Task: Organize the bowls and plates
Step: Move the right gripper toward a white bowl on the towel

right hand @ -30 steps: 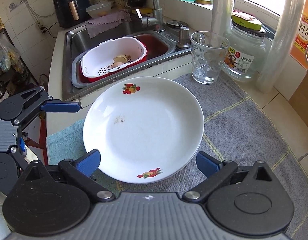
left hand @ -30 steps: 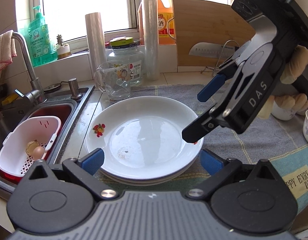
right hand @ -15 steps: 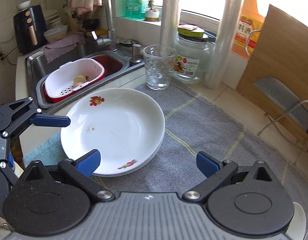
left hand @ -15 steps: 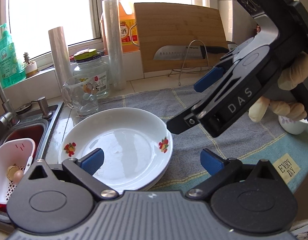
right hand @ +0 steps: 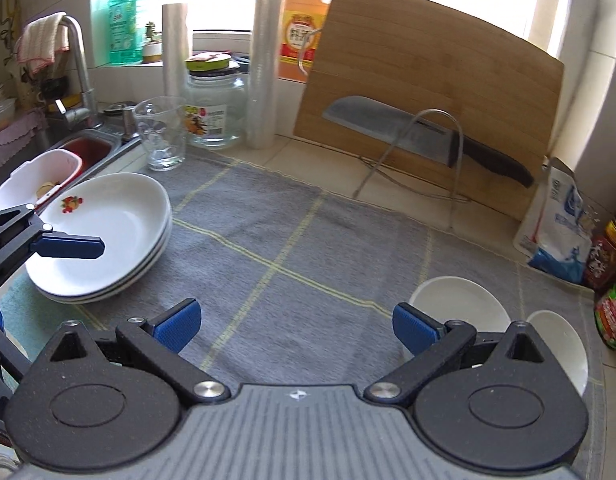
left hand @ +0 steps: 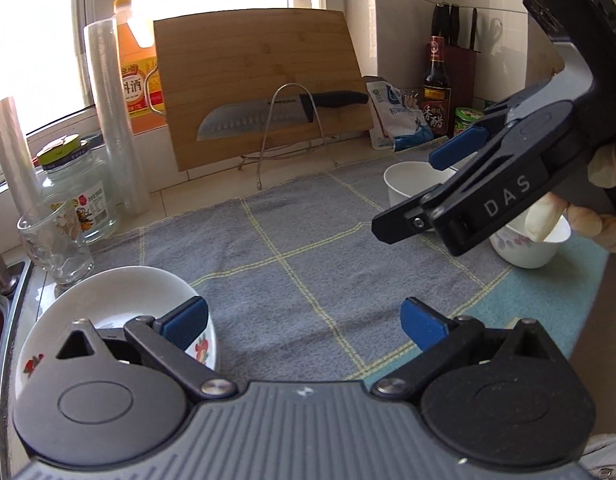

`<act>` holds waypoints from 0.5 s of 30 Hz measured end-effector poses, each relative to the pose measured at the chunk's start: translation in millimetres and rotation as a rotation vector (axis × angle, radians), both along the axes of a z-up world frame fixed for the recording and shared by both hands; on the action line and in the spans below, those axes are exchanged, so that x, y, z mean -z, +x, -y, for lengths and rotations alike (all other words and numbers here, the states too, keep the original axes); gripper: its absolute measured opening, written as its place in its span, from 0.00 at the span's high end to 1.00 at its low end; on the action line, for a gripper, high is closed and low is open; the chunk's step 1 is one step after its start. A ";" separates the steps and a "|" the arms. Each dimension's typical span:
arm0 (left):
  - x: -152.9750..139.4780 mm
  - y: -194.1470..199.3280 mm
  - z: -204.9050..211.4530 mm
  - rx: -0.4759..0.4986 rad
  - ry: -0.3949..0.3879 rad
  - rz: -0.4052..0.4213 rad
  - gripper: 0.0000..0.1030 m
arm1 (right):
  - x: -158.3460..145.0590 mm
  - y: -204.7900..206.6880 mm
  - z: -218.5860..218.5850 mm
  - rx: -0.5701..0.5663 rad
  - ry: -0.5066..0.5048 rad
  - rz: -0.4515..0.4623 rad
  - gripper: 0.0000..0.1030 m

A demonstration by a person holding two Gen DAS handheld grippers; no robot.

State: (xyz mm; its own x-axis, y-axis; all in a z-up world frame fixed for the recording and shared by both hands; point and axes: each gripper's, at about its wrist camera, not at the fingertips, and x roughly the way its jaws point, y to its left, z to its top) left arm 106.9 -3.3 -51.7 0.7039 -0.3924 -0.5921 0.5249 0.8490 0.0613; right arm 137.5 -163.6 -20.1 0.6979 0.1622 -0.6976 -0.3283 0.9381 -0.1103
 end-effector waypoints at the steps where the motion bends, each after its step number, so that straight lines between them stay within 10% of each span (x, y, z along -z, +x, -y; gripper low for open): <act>1: 0.9 1.9 5.2 0.005 0.002 -0.004 0.01 | 0.6 -0.9 9.0 0.020 -0.001 -0.003 0.00; 15: 11.2 33.6 86.1 0.057 0.010 -0.026 0.01 | 3.1 15.6 87.7 0.094 0.015 -0.020 0.00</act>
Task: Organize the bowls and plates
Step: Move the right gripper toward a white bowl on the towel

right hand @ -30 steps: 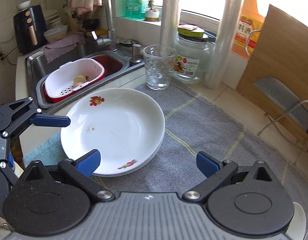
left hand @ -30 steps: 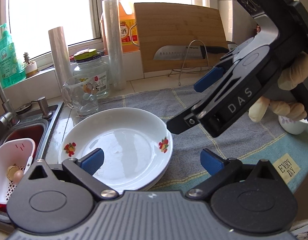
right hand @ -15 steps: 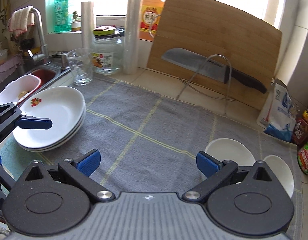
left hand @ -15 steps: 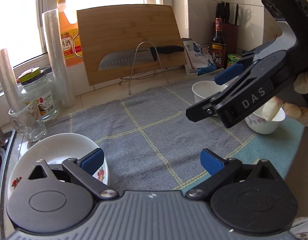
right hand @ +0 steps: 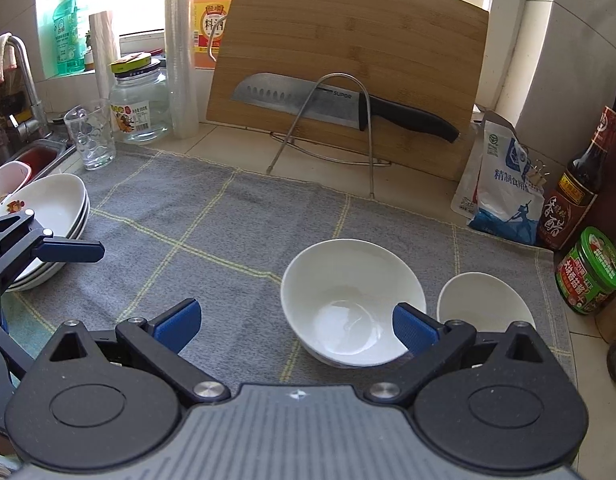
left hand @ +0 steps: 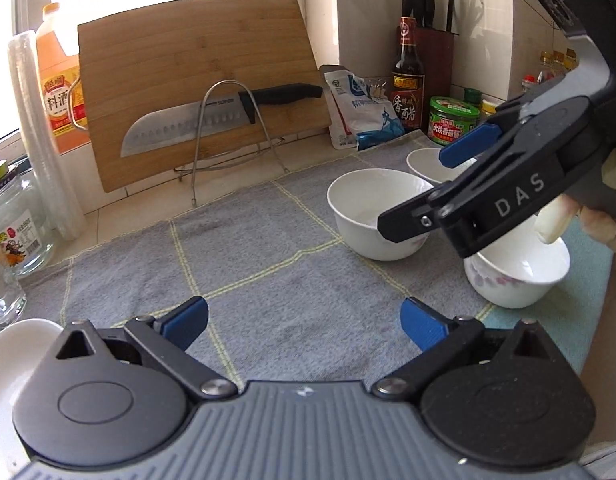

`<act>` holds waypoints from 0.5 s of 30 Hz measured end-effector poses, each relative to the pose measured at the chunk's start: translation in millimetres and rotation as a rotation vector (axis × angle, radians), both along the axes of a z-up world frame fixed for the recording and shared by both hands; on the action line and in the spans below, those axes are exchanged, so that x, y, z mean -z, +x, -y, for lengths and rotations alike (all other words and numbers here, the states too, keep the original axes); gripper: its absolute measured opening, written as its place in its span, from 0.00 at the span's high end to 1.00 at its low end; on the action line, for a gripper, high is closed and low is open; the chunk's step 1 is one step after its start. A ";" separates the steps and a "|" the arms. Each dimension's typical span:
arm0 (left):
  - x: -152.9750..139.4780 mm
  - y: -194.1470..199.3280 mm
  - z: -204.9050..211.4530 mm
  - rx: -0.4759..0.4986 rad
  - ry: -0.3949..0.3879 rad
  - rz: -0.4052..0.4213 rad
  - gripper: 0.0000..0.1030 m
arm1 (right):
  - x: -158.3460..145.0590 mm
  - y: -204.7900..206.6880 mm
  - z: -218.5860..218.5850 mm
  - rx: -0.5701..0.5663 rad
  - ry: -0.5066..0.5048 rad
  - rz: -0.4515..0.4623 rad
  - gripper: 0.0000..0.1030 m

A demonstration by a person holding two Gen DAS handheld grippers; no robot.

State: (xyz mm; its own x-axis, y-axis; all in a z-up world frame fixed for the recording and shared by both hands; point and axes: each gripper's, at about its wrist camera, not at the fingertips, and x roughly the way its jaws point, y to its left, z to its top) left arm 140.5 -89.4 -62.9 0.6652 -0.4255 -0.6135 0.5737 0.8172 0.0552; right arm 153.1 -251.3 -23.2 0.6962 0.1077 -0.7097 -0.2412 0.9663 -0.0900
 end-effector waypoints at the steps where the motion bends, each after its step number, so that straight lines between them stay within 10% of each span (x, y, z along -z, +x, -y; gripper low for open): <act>1: 1.6 3.9 5.2 0.008 -0.003 -0.002 0.01 | 0.3 1.7 5.2 0.000 0.004 -0.001 0.00; 15: 23.7 43.7 61.5 0.138 -0.033 -0.019 0.03 | 12.8 50.0 61.2 -0.071 0.104 -0.072 0.05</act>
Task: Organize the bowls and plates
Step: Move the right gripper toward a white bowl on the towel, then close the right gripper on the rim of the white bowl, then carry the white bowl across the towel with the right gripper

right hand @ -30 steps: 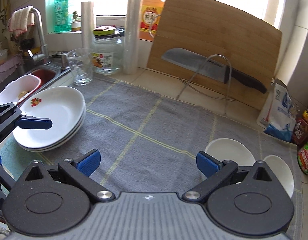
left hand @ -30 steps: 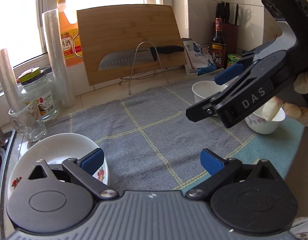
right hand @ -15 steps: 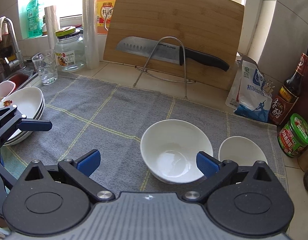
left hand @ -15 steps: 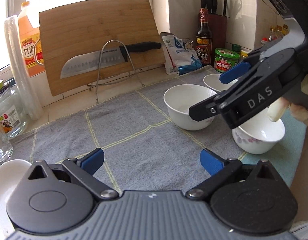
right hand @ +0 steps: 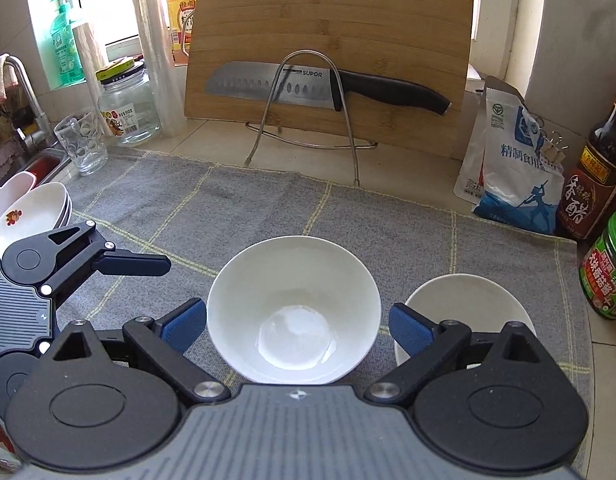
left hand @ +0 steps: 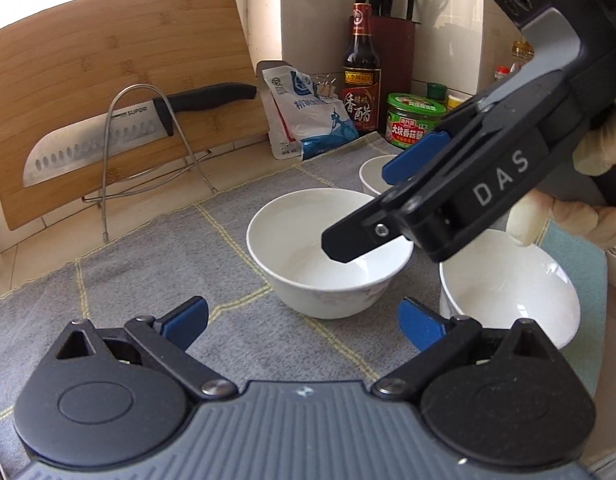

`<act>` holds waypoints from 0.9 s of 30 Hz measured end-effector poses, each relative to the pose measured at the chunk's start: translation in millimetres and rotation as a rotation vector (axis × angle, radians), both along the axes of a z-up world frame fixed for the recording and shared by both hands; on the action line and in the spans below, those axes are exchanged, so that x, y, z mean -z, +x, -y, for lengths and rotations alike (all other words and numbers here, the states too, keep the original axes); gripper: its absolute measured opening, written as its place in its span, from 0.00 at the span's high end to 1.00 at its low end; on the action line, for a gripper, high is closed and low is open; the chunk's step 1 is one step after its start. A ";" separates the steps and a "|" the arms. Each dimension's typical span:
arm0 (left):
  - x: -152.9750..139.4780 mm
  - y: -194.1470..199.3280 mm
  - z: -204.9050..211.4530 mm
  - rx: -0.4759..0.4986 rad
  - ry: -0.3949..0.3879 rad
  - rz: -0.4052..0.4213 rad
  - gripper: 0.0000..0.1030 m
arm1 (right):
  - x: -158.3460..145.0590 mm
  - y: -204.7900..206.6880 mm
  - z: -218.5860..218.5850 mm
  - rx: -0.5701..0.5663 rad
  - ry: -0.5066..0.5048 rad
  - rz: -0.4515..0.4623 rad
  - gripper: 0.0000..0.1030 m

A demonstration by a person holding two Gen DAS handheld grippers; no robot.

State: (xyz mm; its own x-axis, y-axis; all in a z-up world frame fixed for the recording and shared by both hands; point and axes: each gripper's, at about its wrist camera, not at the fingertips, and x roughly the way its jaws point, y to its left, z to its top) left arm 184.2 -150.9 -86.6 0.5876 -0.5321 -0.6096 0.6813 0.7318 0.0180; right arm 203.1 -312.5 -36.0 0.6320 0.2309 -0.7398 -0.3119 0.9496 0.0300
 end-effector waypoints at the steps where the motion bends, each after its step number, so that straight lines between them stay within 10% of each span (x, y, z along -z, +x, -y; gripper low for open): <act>1: 1.1 1.3 1.5 0.006 0.000 0.001 0.04 | 1.1 3.9 1.7 -0.004 0.005 -0.008 0.06; 27: 8.3 20.4 21.1 0.105 -0.009 0.009 0.18 | 18.5 48.2 14.6 -0.062 0.053 -0.141 0.26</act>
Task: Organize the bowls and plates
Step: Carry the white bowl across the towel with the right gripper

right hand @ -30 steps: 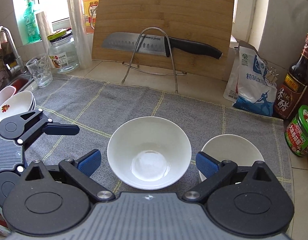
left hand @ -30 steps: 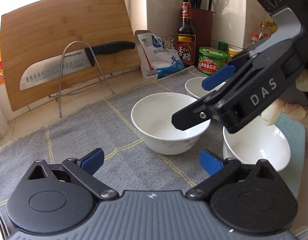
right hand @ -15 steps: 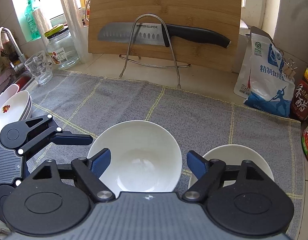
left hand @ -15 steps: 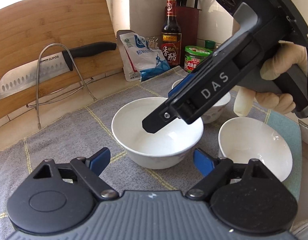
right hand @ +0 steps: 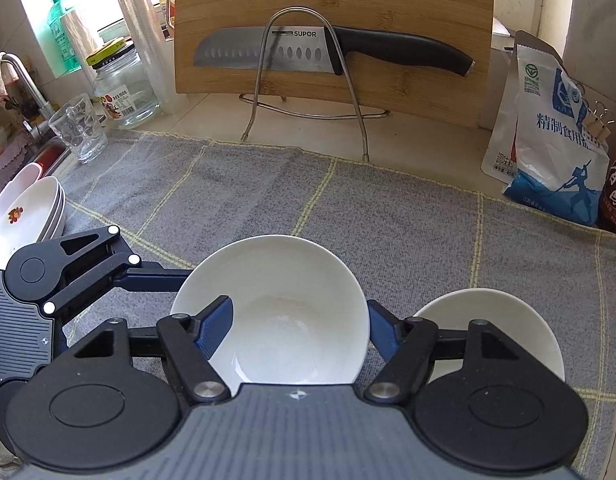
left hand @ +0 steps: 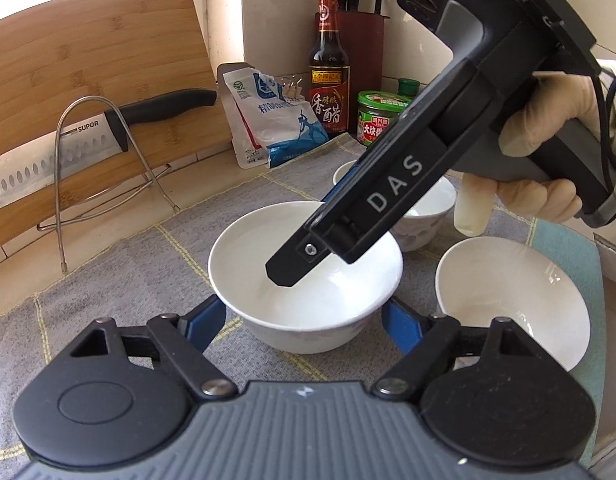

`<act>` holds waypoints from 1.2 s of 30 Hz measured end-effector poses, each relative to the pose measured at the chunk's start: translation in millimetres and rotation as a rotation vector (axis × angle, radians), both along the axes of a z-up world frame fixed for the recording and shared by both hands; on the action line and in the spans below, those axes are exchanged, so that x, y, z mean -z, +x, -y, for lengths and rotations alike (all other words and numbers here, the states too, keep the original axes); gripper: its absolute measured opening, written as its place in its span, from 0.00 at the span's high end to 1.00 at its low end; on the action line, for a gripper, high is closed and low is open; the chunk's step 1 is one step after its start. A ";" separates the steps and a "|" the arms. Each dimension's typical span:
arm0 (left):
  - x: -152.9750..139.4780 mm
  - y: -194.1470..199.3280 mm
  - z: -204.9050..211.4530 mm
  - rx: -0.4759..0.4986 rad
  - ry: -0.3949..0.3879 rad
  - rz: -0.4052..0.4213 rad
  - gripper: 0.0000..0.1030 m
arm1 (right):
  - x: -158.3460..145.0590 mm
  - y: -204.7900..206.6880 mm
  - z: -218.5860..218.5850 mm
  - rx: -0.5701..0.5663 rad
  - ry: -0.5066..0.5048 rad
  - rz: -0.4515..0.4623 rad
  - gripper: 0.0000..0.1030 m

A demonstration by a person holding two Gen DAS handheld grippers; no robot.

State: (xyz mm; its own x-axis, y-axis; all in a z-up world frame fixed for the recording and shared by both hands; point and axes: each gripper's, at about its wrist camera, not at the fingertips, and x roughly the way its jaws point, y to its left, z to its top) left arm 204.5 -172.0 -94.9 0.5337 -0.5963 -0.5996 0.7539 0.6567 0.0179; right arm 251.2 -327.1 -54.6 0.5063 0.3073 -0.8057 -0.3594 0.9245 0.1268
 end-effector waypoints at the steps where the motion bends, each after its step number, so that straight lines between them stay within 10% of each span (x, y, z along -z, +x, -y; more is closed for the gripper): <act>1: 0.1 -0.3 0.0 0.000 0.000 0.002 0.18 | -0.1 -0.2 0.0 0.001 0.002 0.000 0.26; 36: -30.2 -68.6 -92.7 -0.158 -0.008 -0.008 0.18 | -17.2 -50.1 -84.6 -0.158 0.071 -0.046 0.26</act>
State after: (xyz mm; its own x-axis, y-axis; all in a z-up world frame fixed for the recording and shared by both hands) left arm 136.0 -79.3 -64.7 0.6161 -0.5104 -0.5999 0.6414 0.7672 0.0060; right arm 201.1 -242.5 -37.3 0.4107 0.4368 -0.8003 -0.4919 0.8452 0.2089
